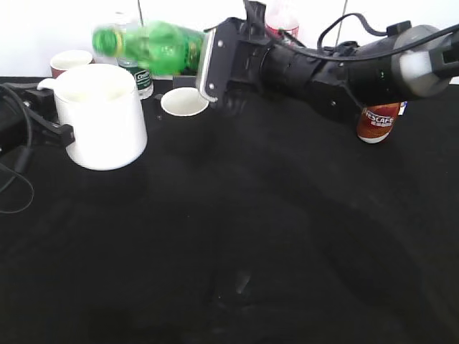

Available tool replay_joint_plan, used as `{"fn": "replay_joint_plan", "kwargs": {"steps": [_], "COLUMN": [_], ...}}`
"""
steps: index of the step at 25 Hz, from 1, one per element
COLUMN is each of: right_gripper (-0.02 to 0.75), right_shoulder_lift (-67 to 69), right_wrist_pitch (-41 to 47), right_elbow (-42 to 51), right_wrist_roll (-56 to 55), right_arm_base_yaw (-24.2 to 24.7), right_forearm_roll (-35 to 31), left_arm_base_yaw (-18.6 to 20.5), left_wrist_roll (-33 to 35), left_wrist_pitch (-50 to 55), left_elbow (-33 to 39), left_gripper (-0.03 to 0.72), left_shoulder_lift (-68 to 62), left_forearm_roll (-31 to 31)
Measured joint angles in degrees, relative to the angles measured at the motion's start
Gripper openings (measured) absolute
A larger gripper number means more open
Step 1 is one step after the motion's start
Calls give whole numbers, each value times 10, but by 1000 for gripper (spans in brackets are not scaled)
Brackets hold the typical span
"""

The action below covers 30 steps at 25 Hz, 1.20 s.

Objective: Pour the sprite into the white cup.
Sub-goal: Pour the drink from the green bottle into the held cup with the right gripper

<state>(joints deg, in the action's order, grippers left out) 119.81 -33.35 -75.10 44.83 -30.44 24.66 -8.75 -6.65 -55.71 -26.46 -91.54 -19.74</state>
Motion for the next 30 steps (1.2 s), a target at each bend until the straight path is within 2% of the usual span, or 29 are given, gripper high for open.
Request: {"fn": "replay_joint_plan", "kwargs": {"steps": [3, 11, 21, 30], "right_gripper": [471, 470, 468, 468], "right_shoulder_lift": [0, 0, 0, 0], "right_wrist_pitch": [1, -36, -80, -107], "right_elbow": [0, 0, 0, 0], "right_wrist_roll": [97, 244, 324, 347], "right_arm_base_yaw": [0, 0, 0, 0], "right_forearm_roll": [-59, -119, -149, -153], "left_arm_base_yaw": [0, 0, 0, 0], "left_wrist_roll": [-2, -2, -2, -2], "left_wrist_pitch": [19, 38, 33, 34], "left_elbow": [0, 0, 0, 0], "left_gripper": [57, 57, 57, 57], "left_shoulder_lift": [0, 0, 0, 0], "left_forearm_roll": [-2, -27, -28, -30]}}
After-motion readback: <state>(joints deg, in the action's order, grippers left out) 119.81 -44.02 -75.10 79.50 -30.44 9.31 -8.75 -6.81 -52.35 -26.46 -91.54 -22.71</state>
